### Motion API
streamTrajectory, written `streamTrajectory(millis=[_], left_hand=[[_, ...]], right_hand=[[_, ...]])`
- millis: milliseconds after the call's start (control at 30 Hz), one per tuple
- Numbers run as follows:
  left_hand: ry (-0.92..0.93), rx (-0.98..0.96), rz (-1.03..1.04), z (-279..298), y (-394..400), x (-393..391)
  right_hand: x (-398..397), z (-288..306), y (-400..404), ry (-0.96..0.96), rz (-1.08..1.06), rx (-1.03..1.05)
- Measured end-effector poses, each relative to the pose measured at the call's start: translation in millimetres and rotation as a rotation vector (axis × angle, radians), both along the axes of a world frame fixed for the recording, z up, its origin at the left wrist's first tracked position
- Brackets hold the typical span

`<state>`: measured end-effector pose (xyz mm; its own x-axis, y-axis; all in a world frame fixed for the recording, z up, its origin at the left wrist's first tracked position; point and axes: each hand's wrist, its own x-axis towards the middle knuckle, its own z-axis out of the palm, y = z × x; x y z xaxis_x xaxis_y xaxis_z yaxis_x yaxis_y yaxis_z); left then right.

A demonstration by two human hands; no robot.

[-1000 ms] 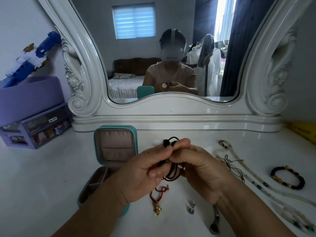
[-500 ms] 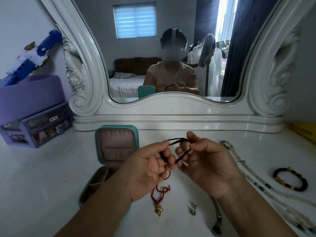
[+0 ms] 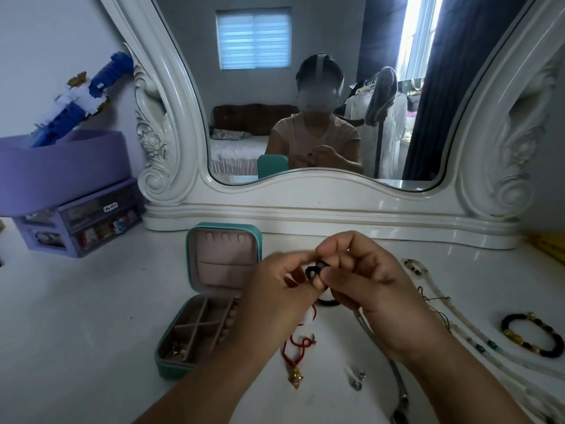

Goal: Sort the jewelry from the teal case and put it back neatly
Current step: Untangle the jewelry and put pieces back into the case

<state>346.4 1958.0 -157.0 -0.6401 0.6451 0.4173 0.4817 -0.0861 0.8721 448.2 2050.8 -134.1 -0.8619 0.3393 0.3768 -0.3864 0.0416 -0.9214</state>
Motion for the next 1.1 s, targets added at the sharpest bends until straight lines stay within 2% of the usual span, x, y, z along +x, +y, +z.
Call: streamTrajectory(millis=[67, 100, 133, 233, 333, 433, 533, 700, 767, 833, 900, 1100], left_hand=[[0.170, -0.018, 0.068, 0, 0, -1], [0.156, -0.016, 0.044, 1, 0, -1], [0.069, -0.010, -0.015, 3, -1, 0], [-0.377, 0.045, -0.244, 12, -4, 0], [-0.599, 0.169, -0.405, 14, -5, -1], [-0.856, 0.336, -0.507, 21, -7, 2], [-0.937, 0.426, -0.555, 25, -11, 5], [-0.923, 0.328, -0.514, 29, -21, -3], [-0.787, 0.170, -0.486, 32, -27, -8], [-0.521, -0.028, -0.394, 35, -36, -15], [-0.361, -0.131, -0.278, 36, -47, -22], [-0.142, -0.039, -0.034, 25, -83, -54]], right_hand=[[1, 3, 1, -0.004, 0.019, 0.022], [1, 3, 2, 0.003, 0.016, 0.018], [1, 4, 4, 0.007, 0.004, 0.000], [2, 6, 9, 0.013, -0.005, -0.102], [2, 6, 12, 0.013, -0.012, -0.237], [-1, 7, 9, 0.042, 0.117, -0.437], [-3, 7, 4, 0.126, 0.203, -0.610], [-4, 9, 0, 0.099, 0.255, -0.684], [-4, 15, -2, 0.005, 0.221, -0.611], [-8, 20, -6, -0.113, 0.122, -0.438], [-15, 24, -16, -0.198, 0.047, -0.254], [-50, 37, -59, -0.331, -0.105, 0.225]])
